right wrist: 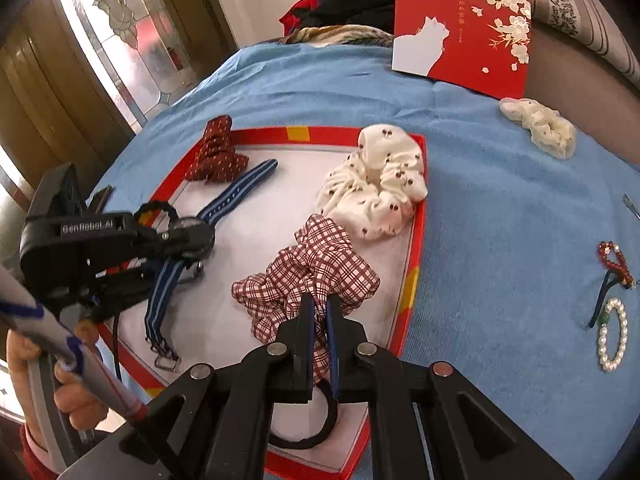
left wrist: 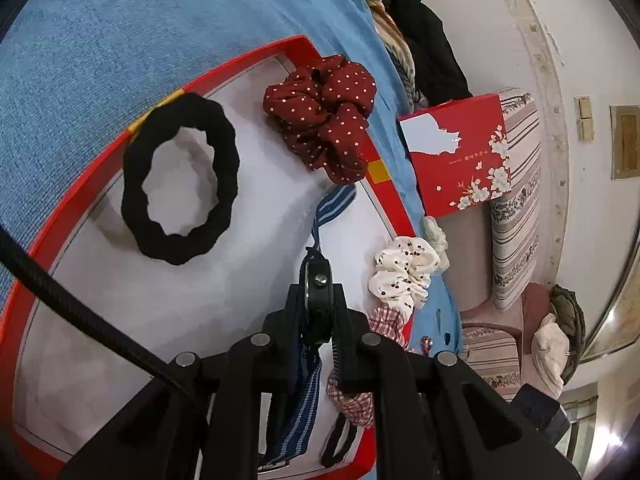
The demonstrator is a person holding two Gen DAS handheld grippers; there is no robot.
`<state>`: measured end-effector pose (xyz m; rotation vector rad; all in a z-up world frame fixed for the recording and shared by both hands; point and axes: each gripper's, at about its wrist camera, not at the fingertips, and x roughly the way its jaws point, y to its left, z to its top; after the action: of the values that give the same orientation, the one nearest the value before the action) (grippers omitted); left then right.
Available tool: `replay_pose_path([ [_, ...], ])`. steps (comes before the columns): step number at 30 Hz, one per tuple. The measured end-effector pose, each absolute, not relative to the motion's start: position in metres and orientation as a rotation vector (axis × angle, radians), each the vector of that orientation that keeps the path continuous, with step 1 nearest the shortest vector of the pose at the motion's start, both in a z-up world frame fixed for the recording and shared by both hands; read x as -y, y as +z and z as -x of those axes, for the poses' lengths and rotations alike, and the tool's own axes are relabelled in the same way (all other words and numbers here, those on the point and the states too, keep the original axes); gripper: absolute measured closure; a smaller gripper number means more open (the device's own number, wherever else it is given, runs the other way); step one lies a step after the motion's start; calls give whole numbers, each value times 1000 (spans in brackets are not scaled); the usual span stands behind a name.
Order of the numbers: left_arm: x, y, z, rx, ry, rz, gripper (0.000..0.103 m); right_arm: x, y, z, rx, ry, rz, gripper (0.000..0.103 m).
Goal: Organize jewelry
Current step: 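Carry both into the red box and open the right tool while the left tool holds the watch above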
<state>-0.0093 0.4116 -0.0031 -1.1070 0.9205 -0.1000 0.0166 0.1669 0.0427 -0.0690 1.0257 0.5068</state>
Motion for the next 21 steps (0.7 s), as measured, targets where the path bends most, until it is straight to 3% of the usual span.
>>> replay_pose_path([
  [5, -412, -3, 11, -917, -92, 1115, 89, -169, 39, -5, -1032, 503, 89, 97],
  [7, -411, -1, 12, -905, -97, 1123, 81, -169, 39, -1, -1022, 495, 110, 97],
  [9, -410, 3, 14, -892, -103, 1123, 66, -169, 39, -1, -1011, 478, 129, 97],
  [11, -408, 8, 16, -886, -92, 1101, 61, -168, 40, -2, -997, 452, 146, 97],
  [17, -403, 21, 21, -874, -113, 1044, 56, -164, 43, -9, -984, 416, 152, 95],
  [18, -402, 23, 21, -871, -115, 1038, 55, -164, 44, -8, -979, 417, 154, 94],
  [21, -399, 28, 22, -851, -126, 1031, 49, -163, 47, -3, -971, 425, 150, 75],
])
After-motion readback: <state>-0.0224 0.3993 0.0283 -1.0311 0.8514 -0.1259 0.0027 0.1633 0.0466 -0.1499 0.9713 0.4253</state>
